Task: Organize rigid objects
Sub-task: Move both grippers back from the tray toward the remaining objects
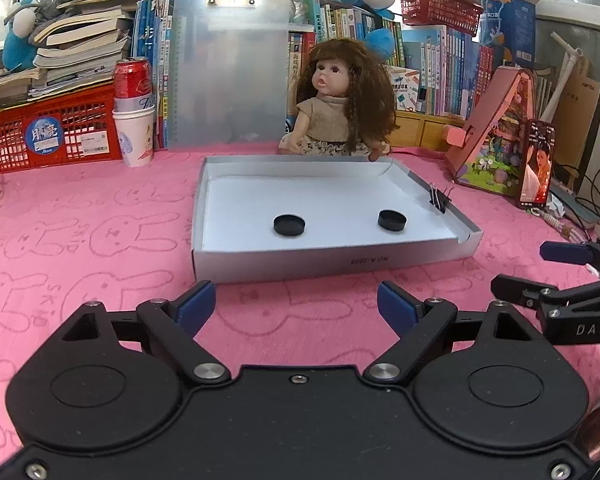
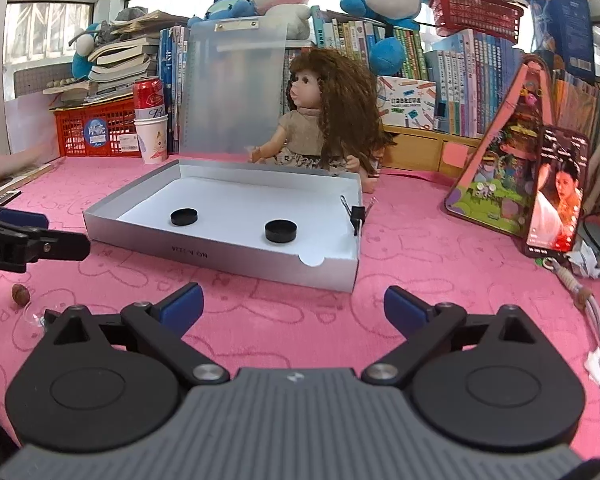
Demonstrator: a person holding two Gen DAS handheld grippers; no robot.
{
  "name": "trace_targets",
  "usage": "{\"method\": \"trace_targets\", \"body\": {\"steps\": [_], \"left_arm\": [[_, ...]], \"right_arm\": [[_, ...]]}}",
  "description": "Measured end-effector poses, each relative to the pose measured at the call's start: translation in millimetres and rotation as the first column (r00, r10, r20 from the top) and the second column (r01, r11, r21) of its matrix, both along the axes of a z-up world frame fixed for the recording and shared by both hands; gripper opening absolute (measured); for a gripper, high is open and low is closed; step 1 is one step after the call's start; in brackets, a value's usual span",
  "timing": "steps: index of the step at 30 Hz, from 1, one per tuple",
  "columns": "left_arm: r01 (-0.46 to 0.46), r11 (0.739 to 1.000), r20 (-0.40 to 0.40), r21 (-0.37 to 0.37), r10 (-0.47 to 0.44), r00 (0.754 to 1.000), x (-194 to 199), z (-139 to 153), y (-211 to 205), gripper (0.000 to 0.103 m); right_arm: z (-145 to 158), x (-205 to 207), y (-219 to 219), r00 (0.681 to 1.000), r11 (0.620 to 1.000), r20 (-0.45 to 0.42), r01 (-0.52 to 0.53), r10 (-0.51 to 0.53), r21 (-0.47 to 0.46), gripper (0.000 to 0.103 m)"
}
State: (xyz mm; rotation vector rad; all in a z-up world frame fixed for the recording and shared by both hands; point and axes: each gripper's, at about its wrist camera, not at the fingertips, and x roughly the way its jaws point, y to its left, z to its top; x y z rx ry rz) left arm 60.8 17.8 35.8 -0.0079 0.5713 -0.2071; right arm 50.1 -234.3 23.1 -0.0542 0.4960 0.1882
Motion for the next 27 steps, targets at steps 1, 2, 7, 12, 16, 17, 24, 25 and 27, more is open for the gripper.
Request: {"method": "trace_targets", "body": {"steps": [1, 2, 7, 12, 16, 17, 24, 25, 27], "left_arm": [[-0.002, 1.0, 0.0, 0.005, 0.002, 1.0, -2, -1, 1, 0.087], [-0.009, 1.0, 0.001, 0.01, 0.009, 1.0, -5, -3, 2, 0.088], [-0.04, 0.999, -0.004, 0.015, 0.041, 0.999, -17, -12, 10, 0.088], [-0.072, 0.997, 0.012, -0.003, 0.072, 0.997, -34, -16, 16, 0.088], [-0.104, 0.994, 0.038, -0.025, 0.105, 0.994, -47, -16, 22, 0.088], [-0.112, 0.993, 0.042, -0.024, 0.113, 0.993, -50, -17, 23, 0.088], [-0.178, 0.983, 0.015, -0.038, 0.179, 0.984, -57, -23, 36, 0.088], [-0.181, 0.983, 0.015, -0.039, 0.182, 0.983, -58, -24, 37, 0.088], [-0.187, 0.982, 0.012, -0.035, 0.188, 0.982, -60, -25, 39, 0.087]], "right_arm": [[-1, -2, -1, 1.0, 1.0, 0.003, 0.009, -0.009, 0.003, 0.102], [-2, -4, -2, 1.0, 1.0, 0.006, 0.021, -0.021, 0.008, 0.102], [-9, -17, -3, 0.998, 0.999, 0.033, 0.051, -0.051, -0.001, 0.102], [-13, -24, -7, 0.997, 0.997, 0.026, 0.074, -0.074, 0.023, 0.102], [-17, -30, -8, 0.996, 0.996, 0.03, 0.088, -0.089, 0.023, 0.102], [-17, -31, -7, 0.996, 0.996, 0.033, 0.087, -0.087, 0.01, 0.102], [-23, -49, -2, 0.991, 0.993, 0.086, 0.104, -0.098, -0.064, 0.102], [-24, -52, -3, 0.991, 0.993, 0.09, 0.104, -0.098, -0.064, 0.102], [-24, -55, -4, 0.991, 0.993, 0.093, 0.104, -0.098, -0.057, 0.102]]}}
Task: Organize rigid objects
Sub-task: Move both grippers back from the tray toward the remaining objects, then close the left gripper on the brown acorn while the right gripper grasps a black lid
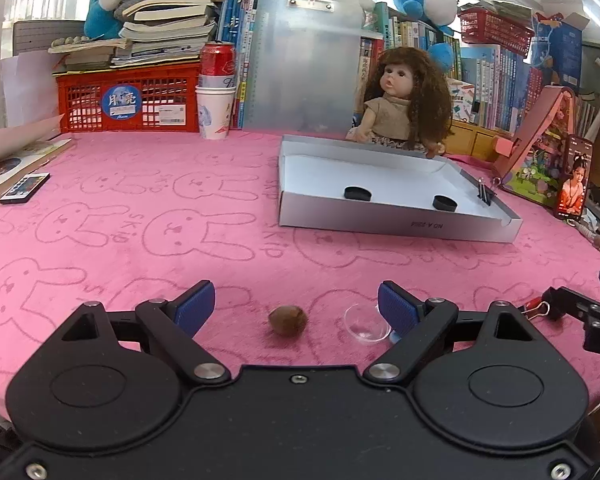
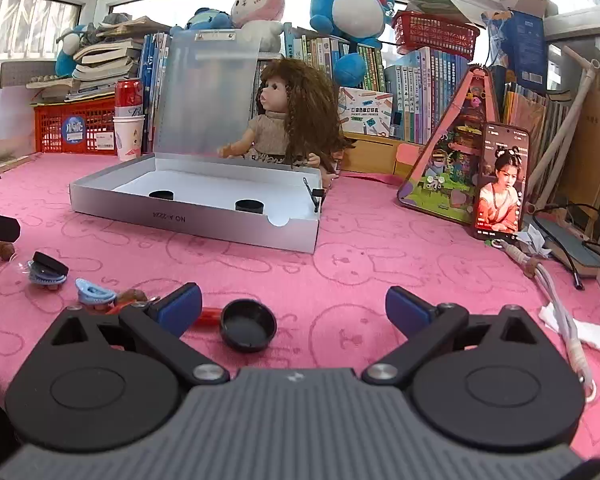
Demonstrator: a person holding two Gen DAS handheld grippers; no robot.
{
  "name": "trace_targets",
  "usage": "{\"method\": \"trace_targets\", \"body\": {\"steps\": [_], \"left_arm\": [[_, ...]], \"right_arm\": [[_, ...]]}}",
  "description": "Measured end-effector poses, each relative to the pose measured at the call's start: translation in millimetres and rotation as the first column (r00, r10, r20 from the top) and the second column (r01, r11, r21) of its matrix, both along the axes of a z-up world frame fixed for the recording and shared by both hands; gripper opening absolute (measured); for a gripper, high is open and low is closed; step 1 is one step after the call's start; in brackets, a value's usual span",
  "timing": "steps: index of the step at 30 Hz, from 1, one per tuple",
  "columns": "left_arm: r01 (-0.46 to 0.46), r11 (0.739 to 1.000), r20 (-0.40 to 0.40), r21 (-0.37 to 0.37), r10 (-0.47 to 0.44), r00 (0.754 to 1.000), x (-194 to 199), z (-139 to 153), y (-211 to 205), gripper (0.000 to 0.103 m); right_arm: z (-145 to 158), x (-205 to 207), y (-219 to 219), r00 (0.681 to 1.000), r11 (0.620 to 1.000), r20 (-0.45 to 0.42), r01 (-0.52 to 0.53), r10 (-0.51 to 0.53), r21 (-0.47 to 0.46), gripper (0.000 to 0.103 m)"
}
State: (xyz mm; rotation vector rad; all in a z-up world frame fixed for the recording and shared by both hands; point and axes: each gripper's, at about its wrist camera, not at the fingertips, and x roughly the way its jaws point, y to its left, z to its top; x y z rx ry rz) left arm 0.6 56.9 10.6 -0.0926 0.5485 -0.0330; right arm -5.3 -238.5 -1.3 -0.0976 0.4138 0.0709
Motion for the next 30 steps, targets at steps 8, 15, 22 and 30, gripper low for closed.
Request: {"method": "trace_targets", "body": {"steps": [8, 15, 22, 30], "left_arm": [[-0.023, 1.0, -0.026, 0.009, 0.023, 0.999, -2, -7, 3, 0.074], [-0.016, 0.998, -0.022, 0.052, 0.018, 1.0, -3, -12, 0, 0.06], [-0.012, 0.998, -0.023, 0.061, 0.014, 1.0, -2, -16, -2, 0.058], [-0.014, 0.999, -0.001, 0.032, 0.014, 1.0, -2, -17, 2, 0.047]], "right_arm": [[-4, 1, -2, 1.0, 0.999, -0.027, -0.003, 0.004, 0.036, 0.096], [-7, 1, 2, 0.999, 0.998, -0.047, -0.022, 0.025, 0.06, 0.089], [-10, 4, 4, 0.997, 0.996, -0.072, -0.022, 0.029, 0.088, 0.082], [-11, 5, 7, 0.996, 0.994, -0.079, -0.03, 0.039, 0.107, 0.076]]}}
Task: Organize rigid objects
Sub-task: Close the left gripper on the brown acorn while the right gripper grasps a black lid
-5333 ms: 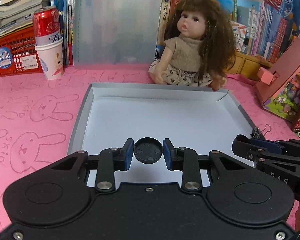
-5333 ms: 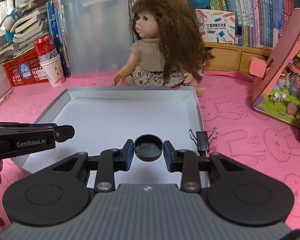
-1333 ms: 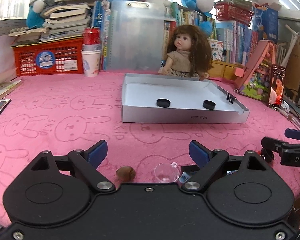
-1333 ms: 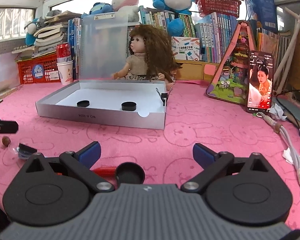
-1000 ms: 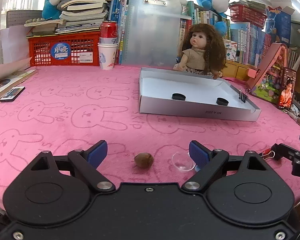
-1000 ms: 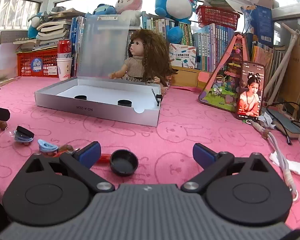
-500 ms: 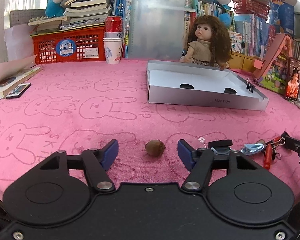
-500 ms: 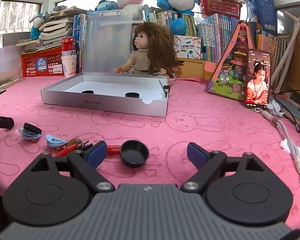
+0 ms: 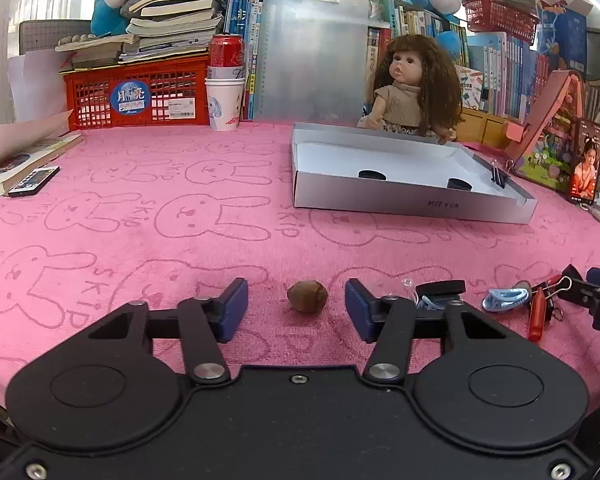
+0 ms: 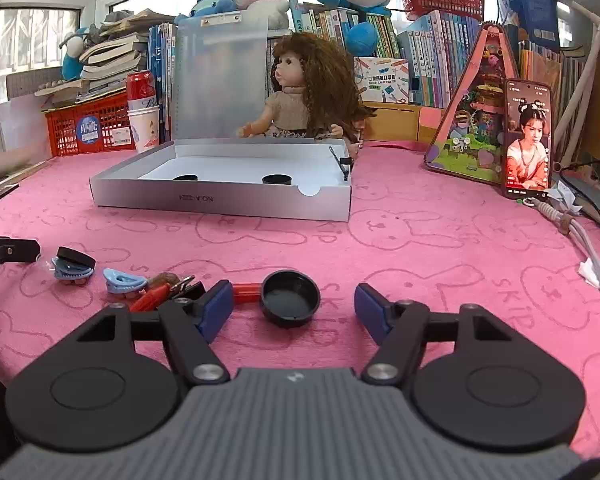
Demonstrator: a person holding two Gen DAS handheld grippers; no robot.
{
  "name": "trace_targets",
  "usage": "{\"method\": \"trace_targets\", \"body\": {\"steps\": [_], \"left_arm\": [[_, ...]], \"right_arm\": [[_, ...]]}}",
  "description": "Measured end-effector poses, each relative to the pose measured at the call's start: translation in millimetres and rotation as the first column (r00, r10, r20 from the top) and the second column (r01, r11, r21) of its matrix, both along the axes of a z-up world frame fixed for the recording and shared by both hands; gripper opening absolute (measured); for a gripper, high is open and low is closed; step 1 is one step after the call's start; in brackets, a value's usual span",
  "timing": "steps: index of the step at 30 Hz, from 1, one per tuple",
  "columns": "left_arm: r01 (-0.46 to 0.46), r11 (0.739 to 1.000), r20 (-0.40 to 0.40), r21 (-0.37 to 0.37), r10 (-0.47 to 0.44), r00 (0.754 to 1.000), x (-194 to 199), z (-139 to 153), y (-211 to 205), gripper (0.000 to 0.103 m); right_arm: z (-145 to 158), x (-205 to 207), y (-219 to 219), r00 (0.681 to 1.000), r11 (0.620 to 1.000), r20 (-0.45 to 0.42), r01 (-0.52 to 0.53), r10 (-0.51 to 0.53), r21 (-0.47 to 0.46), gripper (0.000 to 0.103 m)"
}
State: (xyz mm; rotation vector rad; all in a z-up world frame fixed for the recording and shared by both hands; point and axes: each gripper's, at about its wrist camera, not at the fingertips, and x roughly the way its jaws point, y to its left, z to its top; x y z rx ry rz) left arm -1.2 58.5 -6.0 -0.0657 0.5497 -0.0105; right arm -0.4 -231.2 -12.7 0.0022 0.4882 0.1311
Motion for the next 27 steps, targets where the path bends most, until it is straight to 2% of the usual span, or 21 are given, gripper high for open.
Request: {"method": "trace_targets", "body": {"steps": [13, 19, 23, 27], "left_arm": [[0.012, 1.0, -0.001, -0.012, -0.012, 1.0, 5.9, -2.5, -2.1, 0.038], [0.011, 1.0, -0.002, -0.011, -0.011, 1.0, 6.5, -2.8, -3.8, 0.027], [0.011, 1.0, -0.005, -0.009, -0.011, 1.0, 5.2, -2.8, -5.1, 0.021], [0.017, 1.0, -0.003, 0.003, -0.017, 1.0, 3.1, -2.6, -6.9, 0.021]], "right_arm": [[-0.3, 3.1, -1.1, 1.0, 1.0, -0.013, 0.013, -0.013, 0.022, 0.062], [0.2, 3.1, -0.4, 1.0, 0.999, -0.012, 0.016, -0.016, 0.027, 0.057], [1.2, 2.7, 0.3, 1.0, 1.0, -0.012, 0.011, -0.011, 0.028, 0.049], [3.0, 2.0, 3.0, 1.0, 1.0, -0.013, -0.003, 0.004, 0.024, 0.038]]}}
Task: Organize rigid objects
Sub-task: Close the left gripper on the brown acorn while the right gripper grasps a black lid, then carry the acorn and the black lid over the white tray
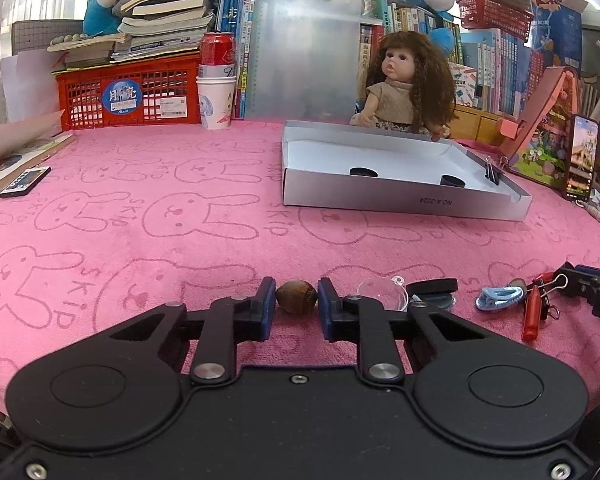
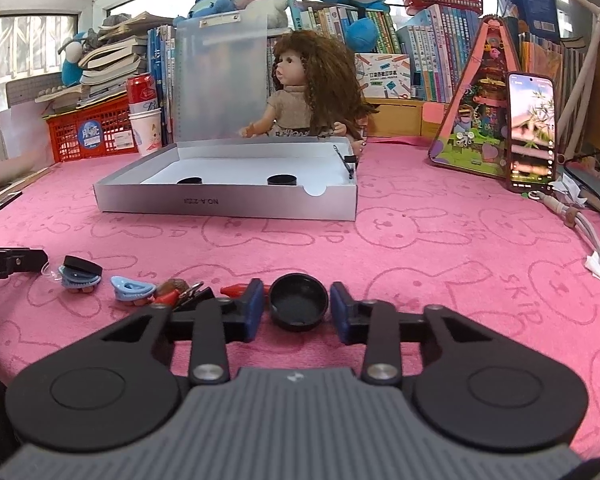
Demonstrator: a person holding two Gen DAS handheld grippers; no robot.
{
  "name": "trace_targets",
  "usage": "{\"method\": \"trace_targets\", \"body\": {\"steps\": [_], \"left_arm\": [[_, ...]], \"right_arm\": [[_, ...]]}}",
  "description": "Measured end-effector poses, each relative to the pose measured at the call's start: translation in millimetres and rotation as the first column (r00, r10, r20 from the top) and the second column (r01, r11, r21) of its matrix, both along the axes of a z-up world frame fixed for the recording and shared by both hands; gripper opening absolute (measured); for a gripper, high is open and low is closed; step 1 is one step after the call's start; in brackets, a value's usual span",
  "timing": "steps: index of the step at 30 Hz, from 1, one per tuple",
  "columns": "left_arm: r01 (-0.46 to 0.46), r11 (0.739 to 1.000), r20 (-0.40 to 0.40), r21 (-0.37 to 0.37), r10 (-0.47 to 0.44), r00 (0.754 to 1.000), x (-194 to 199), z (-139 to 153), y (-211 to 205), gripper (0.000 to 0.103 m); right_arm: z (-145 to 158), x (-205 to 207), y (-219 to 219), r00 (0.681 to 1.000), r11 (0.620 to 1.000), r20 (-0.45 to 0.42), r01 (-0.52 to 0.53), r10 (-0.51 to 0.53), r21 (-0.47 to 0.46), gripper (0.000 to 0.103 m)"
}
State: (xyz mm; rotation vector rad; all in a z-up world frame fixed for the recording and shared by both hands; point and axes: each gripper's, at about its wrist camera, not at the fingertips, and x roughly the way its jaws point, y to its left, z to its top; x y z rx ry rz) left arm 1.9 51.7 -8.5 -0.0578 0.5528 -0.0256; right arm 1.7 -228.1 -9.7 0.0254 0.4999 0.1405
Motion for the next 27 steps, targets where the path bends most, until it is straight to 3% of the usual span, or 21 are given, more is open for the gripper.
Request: {"method": "trace_targets", "body": {"steps": [27], "left_arm": [[-0.01, 1.0, 0.041, -0.014, 0.011, 0.999, 19, 23, 1, 0.021]], "right_arm": [[23, 15, 0, 0.999, 0.999, 0.04, 0.031, -0.029, -0.037, 0.038]]}}
